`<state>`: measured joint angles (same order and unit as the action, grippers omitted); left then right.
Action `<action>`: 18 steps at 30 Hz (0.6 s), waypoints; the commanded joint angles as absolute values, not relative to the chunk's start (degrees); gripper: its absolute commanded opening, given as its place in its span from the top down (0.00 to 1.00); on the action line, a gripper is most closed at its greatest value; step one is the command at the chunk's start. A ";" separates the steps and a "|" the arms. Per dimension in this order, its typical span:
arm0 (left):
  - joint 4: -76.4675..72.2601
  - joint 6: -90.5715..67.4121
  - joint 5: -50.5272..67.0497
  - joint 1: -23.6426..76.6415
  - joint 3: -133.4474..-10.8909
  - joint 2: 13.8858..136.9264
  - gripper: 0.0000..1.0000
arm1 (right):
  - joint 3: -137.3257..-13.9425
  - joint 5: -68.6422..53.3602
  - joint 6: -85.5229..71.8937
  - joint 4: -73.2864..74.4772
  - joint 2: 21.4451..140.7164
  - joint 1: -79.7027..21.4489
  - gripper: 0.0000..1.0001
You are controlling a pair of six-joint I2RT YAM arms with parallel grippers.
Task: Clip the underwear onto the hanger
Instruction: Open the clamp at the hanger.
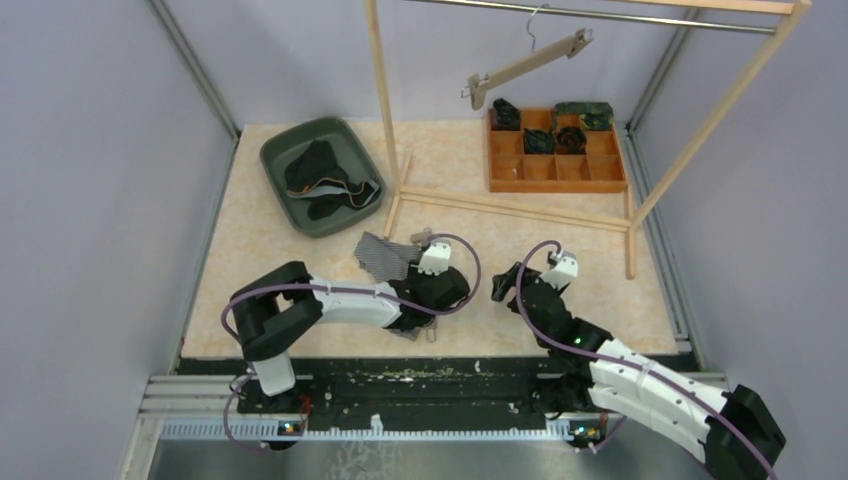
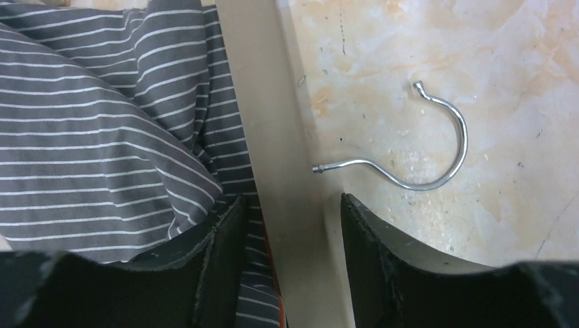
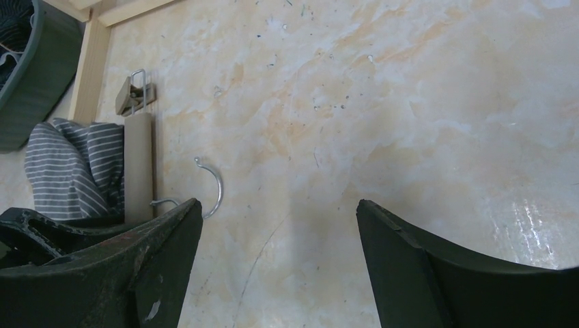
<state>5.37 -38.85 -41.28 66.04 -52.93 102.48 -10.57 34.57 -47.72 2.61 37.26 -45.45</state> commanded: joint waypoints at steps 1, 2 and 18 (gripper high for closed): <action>5.98 -39.91 -39.86 65.70 -52.34 105.58 0.49 | -11.69 34.80 -47.37 0.69 36.63 -44.65 0.17; 5.68 -39.90 -39.82 65.67 -52.30 105.90 0.56 | -11.67 34.87 -47.37 0.75 36.55 -44.69 0.17; -7.42 -34.24 -35.77 65.96 -39.55 87.75 1.00 | -12.41 22.78 -47.22 -21.63 48.74 -42.05 0.16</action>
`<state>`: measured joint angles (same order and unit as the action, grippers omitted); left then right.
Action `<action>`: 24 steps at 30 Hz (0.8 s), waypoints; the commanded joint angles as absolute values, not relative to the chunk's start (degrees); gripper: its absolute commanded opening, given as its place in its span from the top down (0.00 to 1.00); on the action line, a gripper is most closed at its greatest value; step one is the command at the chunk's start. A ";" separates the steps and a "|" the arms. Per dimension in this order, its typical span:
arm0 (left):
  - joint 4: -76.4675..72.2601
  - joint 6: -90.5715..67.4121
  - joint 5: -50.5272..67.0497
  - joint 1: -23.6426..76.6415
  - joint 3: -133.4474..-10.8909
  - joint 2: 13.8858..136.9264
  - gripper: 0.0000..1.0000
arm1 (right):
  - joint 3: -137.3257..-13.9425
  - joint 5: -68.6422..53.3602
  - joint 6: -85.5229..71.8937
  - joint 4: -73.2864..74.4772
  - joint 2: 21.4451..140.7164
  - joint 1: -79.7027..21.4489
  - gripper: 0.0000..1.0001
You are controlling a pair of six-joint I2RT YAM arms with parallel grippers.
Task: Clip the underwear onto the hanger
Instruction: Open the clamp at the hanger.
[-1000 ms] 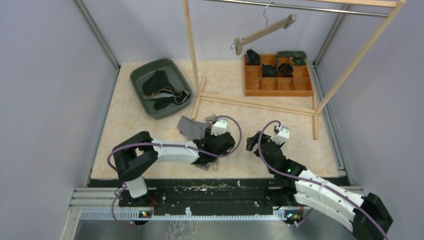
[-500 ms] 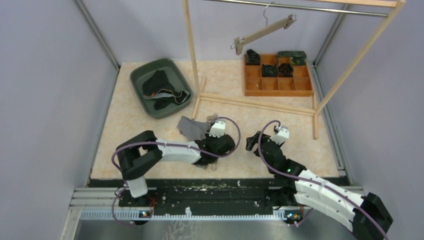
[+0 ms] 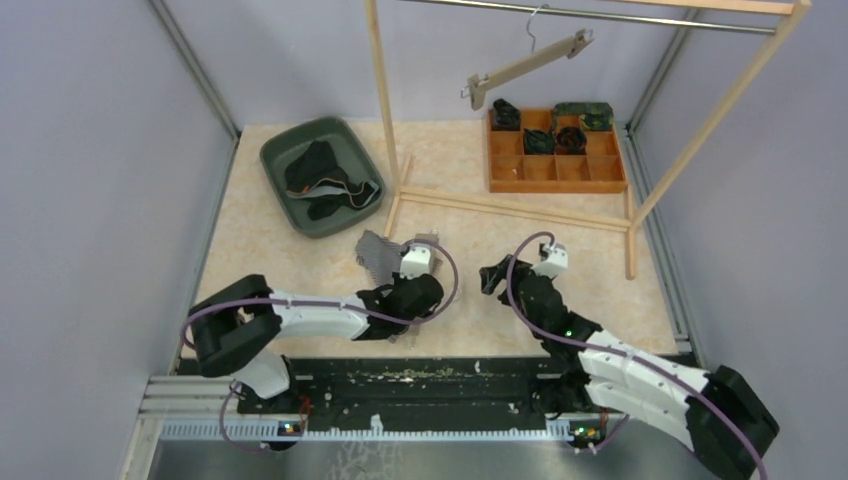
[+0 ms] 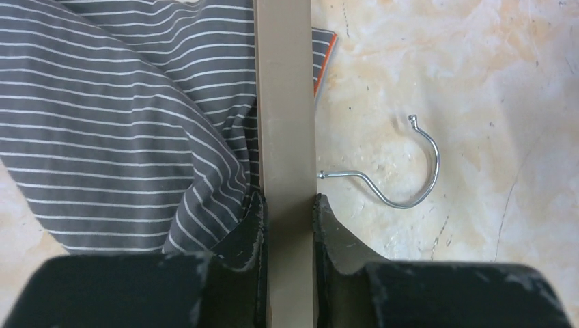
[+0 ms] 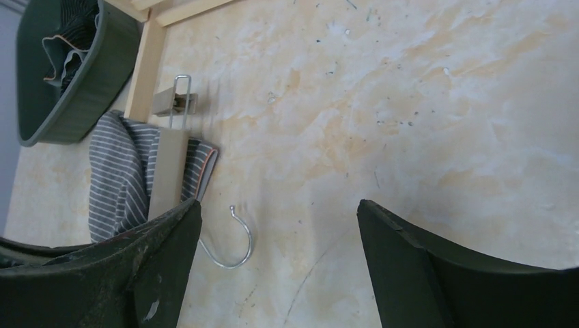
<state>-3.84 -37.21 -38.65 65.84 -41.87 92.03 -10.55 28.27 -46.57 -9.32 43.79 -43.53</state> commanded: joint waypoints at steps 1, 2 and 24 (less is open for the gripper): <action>-7.34 -34.03 -35.47 66.03 -39.31 86.96 1.00 | -12.80 22.02 -47.72 -23.09 50.39 -41.75 0.16; -7.05 -34.00 -35.35 66.21 -39.29 86.51 1.00 | -13.20 21.14 -48.25 -24.60 51.91 -41.51 0.17; -10.26 -34.11 -31.15 71.26 -42.96 89.05 1.00 | -12.57 1.42 -56.15 -58.64 76.48 -31.19 0.21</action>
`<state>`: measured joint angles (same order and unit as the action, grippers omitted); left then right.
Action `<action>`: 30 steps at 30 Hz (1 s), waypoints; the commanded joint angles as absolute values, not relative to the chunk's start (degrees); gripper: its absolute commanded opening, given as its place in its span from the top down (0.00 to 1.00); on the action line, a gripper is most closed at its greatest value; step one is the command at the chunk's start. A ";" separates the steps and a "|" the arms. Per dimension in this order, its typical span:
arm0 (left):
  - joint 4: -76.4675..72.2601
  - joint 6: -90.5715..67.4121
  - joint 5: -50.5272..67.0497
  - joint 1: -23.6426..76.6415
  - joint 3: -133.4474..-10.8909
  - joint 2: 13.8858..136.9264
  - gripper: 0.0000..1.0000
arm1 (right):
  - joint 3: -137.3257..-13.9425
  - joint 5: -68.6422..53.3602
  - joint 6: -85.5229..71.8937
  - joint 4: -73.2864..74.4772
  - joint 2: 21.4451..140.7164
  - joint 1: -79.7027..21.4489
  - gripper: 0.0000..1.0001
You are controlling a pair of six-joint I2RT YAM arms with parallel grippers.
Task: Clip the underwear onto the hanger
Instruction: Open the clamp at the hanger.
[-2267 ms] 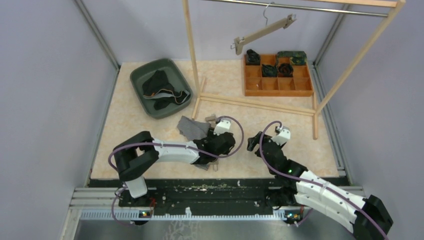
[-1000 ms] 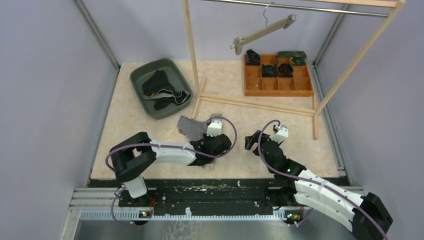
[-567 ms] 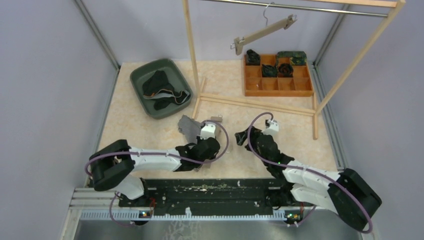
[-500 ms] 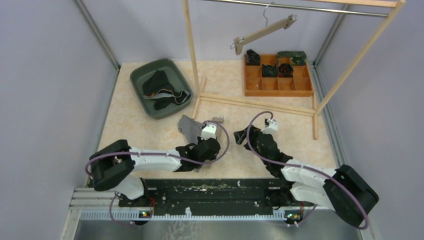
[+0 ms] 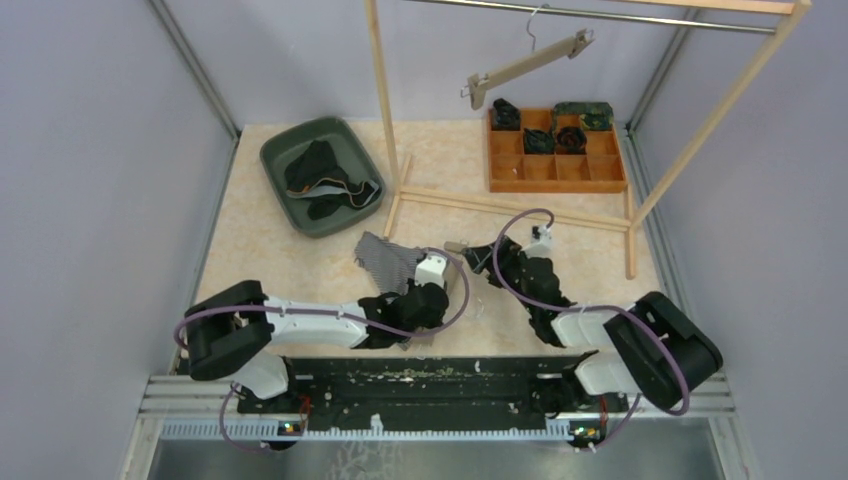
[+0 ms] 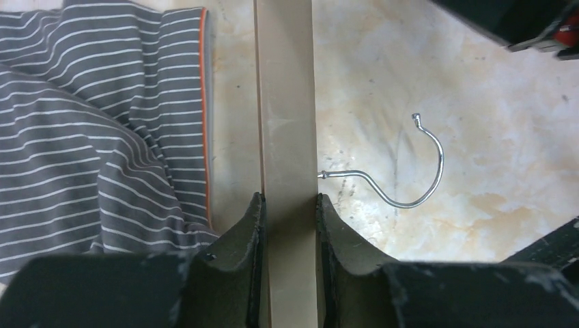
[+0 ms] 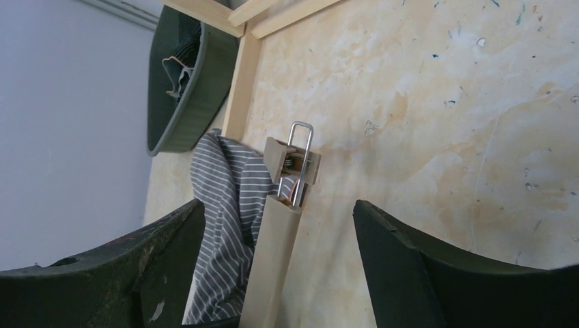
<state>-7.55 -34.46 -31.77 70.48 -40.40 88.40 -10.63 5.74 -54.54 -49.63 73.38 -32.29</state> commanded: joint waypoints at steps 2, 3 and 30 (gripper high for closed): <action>-10.22 -33.93 -31.20 71.74 -43.44 89.21 1.00 | -12.56 0.35 -56.75 -61.13 78.81 -30.84 0.21; -10.22 -33.85 -31.18 71.82 -43.53 89.21 1.00 | -12.69 -0.38 -56.98 -62.00 79.98 -30.53 0.22; -8.70 -36.11 -31.68 73.87 -42.46 88.02 1.00 | -10.33 -5.48 -63.11 -91.83 103.18 -26.25 0.47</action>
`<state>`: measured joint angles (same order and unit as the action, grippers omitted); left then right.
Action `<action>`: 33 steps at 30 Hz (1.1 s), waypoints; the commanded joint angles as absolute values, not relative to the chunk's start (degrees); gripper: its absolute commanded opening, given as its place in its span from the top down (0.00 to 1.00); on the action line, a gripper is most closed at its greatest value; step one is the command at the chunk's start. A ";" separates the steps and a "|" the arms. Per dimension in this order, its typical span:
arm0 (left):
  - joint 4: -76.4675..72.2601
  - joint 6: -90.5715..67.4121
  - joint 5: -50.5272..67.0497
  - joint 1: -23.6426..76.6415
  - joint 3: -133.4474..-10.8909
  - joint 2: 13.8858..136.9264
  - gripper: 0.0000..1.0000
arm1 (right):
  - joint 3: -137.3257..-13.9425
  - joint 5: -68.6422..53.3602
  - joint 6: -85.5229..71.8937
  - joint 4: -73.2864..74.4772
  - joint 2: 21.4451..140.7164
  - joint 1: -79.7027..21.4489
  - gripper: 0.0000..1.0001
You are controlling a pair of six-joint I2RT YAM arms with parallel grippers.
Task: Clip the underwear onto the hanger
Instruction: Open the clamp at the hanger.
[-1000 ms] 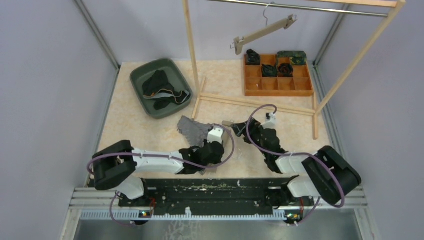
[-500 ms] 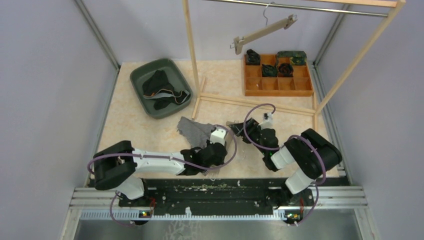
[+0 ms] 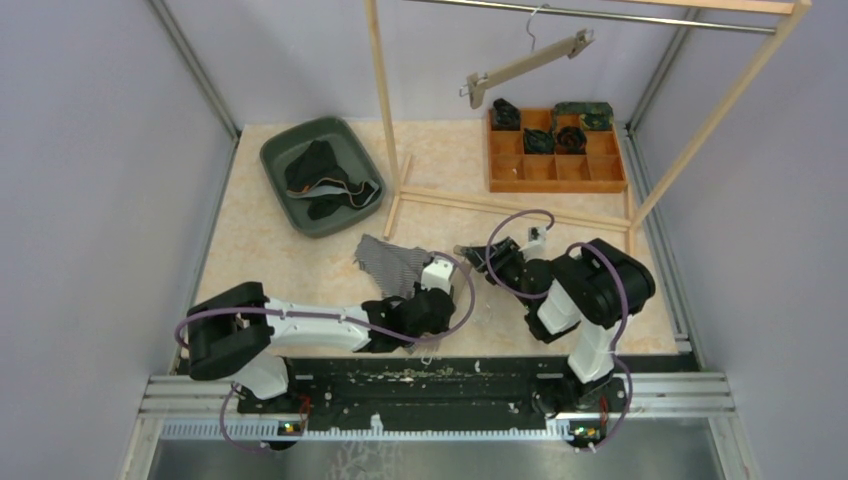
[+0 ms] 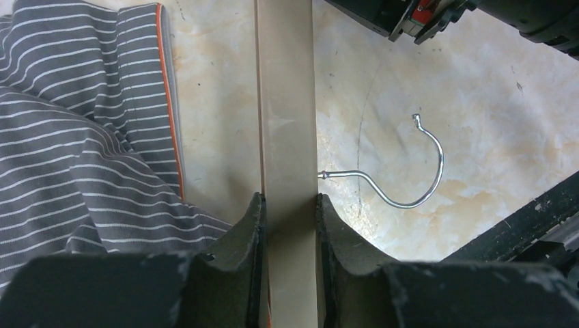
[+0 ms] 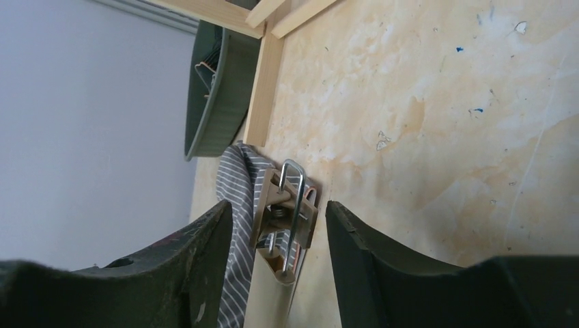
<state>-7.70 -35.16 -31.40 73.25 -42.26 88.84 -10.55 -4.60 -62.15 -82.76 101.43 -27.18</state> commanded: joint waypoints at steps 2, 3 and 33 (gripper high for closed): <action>-8.57 -36.20 -31.60 74.09 -42.47 88.19 1.00 | -10.42 -6.02 -63.40 -92.81 104.26 -25.91 0.49; -8.53 -36.25 -31.70 74.14 -42.53 88.20 1.00 | -10.45 -6.14 -63.52 -93.34 104.77 -25.80 0.49; -1.19 -37.35 -40.88 74.38 -44.64 84.60 0.33 | -8.45 -7.62 -63.13 -98.71 107.45 -23.29 1.00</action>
